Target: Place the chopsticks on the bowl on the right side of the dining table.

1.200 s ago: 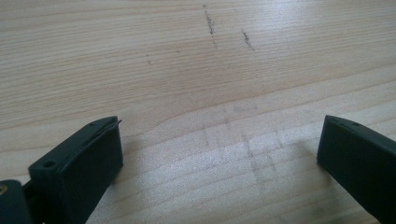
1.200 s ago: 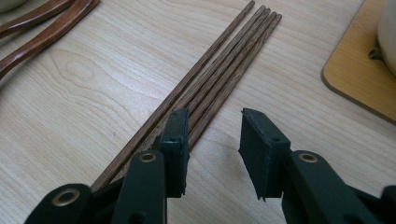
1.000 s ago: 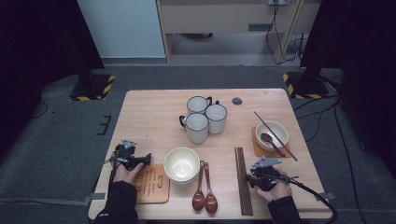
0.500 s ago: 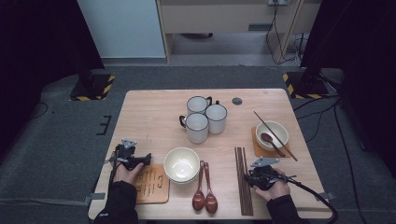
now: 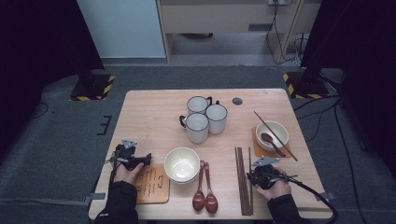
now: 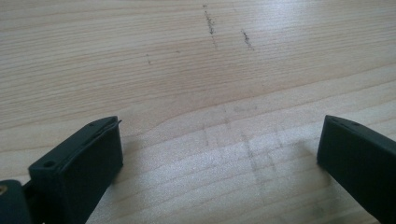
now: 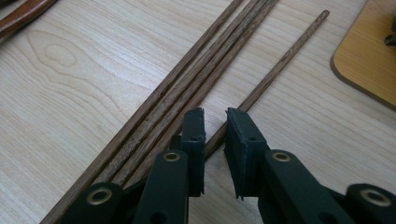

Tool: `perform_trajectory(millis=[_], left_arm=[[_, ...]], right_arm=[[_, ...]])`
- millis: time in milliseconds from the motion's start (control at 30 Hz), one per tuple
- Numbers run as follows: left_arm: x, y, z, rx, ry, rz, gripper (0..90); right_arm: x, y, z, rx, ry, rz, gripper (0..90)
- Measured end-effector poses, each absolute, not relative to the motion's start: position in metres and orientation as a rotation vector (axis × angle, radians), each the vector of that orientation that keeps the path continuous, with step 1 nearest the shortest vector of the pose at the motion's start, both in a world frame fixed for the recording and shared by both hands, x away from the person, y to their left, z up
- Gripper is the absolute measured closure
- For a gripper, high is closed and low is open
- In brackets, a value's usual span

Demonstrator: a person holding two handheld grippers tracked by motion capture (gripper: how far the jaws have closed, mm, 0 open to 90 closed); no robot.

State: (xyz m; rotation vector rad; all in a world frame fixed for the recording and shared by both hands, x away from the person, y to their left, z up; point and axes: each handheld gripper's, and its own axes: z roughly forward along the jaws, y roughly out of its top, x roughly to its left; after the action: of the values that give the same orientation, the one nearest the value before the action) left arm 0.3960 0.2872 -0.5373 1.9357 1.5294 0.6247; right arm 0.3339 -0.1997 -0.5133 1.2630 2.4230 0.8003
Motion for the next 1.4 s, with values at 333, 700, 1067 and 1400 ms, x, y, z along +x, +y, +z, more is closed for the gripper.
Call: perform_trajectory(millis=[333, 700, 1067, 1400], left_arm=[[0.396, 0.287, -0.537, 1.937, 1.529, 0.625, 0.0], [0.396, 0.287, -0.537, 1.937, 1.529, 0.624, 0.0], [0.396, 0.287, -0.537, 1.937, 1.529, 0.624, 0.0], [0.396, 0.287, -0.537, 1.937, 1.529, 0.624, 0.0]], right_arm=[[0.336, -0.203, -0.512, 1.277, 2.406, 0.759, 79.9], [0.339, -0.205, -0.510, 1.299, 2.402, 0.736, 82.5], [0.333, -0.212, -0.496, 1.300, 2.335, 0.830, 74.0], [0.324, -0.239, -0.481, 1.324, 2.230, 0.986, 68.5]])
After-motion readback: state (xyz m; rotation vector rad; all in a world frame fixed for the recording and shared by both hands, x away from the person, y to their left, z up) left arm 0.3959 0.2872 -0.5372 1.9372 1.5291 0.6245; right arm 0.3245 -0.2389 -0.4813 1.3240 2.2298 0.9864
